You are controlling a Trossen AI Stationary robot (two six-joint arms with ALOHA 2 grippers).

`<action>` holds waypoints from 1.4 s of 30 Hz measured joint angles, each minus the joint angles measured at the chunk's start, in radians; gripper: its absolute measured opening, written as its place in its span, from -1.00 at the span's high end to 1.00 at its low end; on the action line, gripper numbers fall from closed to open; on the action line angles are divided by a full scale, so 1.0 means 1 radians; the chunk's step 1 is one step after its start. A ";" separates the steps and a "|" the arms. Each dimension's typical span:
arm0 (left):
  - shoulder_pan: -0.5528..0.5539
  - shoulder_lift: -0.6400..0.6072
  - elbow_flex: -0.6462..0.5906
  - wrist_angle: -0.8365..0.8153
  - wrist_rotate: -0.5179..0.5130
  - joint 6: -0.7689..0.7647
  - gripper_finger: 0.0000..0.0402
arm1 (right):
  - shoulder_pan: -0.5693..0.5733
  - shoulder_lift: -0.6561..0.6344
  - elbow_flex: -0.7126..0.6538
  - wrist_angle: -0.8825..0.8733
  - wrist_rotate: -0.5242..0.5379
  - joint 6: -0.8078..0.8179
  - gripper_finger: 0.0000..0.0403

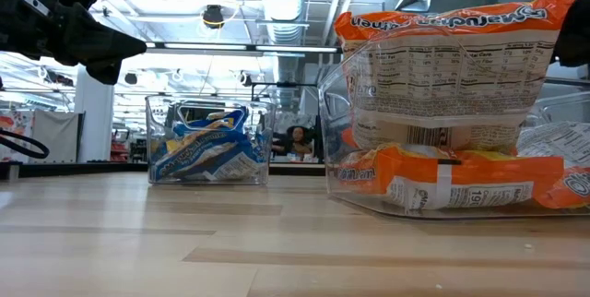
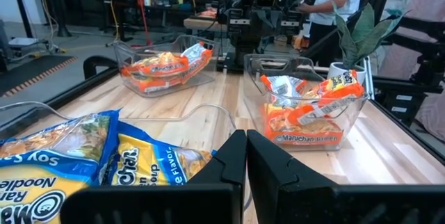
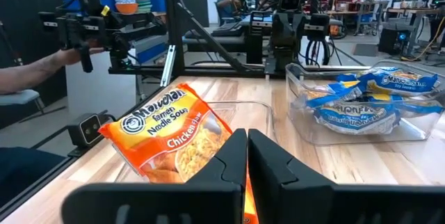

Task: Sort Maruchan noodles
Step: Return to Home Position

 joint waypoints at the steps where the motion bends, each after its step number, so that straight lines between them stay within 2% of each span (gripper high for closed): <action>1: 0.000 0.000 0.000 0.000 0.000 -0.002 1.00 | 0.000 0.000 0.000 0.000 0.000 0.000 0.81; 19: 0.000 0.000 0.000 0.000 0.000 -0.001 1.00 | -0.012 -0.040 -0.001 -0.002 0.004 0.001 0.80; 23: 0.000 0.000 0.000 0.000 0.000 -0.006 1.00 | -0.041 -0.078 -0.002 -0.001 0.005 0.001 0.80; 33: 0.000 0.000 0.000 0.000 0.000 -0.003 1.00 | -0.152 -0.076 -0.002 0.003 0.005 0.001 0.80; 42: 0.000 0.000 0.000 0.000 0.000 -0.008 1.00 | -0.191 -0.076 -0.002 0.004 0.005 0.001 0.80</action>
